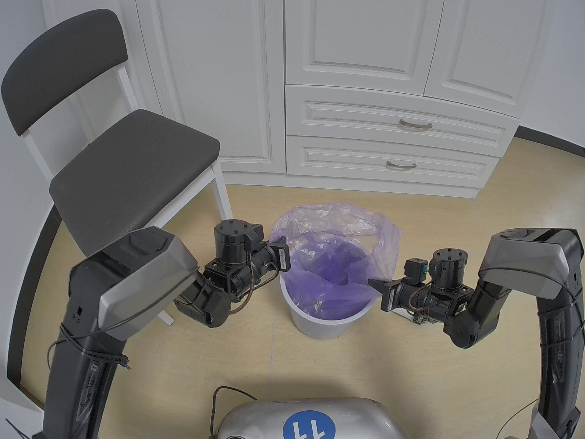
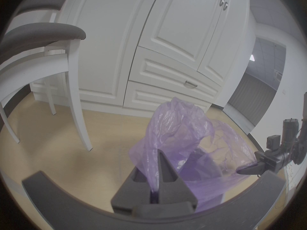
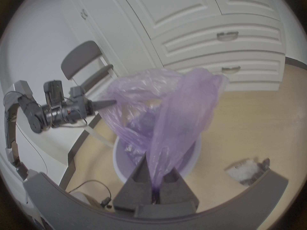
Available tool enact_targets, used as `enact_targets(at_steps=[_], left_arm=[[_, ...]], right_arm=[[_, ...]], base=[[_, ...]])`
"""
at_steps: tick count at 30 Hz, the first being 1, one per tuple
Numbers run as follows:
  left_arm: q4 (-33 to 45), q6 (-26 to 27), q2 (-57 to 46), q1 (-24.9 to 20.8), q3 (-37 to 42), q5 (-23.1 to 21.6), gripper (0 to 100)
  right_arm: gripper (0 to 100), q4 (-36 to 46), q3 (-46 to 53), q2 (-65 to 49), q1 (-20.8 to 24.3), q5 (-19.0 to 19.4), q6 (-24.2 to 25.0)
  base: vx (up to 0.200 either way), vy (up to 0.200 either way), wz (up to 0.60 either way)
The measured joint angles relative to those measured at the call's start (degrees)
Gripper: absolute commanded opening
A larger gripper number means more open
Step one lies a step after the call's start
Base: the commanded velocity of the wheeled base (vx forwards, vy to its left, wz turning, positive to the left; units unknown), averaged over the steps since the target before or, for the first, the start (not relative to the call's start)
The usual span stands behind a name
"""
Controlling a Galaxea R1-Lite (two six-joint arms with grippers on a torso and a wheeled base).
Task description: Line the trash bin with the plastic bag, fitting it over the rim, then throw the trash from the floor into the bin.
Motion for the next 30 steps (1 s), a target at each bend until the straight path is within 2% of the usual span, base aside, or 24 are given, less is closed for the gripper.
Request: enact_targets(at_steps=[6, 9, 12, 15, 19, 24, 30], left_arm=[[7.39, 0.74, -4.89, 1.77, 2.47, -1.18, 0], [13.52, 0.91, -6.49, 2.33, 2.86, -1.51, 0], [18.58, 1.05, -7.61, 2.76, 2.76, -1.73, 0], [23.06, 1.6, -8.41, 3.28, 2.21, -1.83, 0], [26.14, 3.97, -8.96, 4.41, 1.68, -1.87, 0], [28.84, 5.8, -9.29, 5.35, 1.57, -1.89, 0], [30.65, 8.16, -9.11, 5.41, 2.47, -2.0, 0]], right_arm=[[0, 16.73, 1.21, -5.35, -1.27, -0.41, -2.96], [0, 21.6, 1.27, -7.45, -1.88, -1.11, -5.14], [0, 22.67, 1.4, -8.74, -2.62, -2.52, -8.62], [0, 23.0, 1.66, -9.24, -3.54, -5.57, -12.96], [0, 23.74, 2.05, -8.94, -4.39, -8.33, -17.1], [0, 26.2, 3.21, -8.66, -4.99, -8.74, -20.85], [0, 30.01, 4.17, -8.66, -4.44, -8.7, -21.7]], base=[[0.0, 0.0, 0.0], [0.0, 0.0, 0.0], [0.0, 0.0, 0.0], [0.0, 0.0, 0.0], [0.0, 0.0, 0.0], [0.0, 0.0, 0.0], [0.0, 0.0, 0.0]])
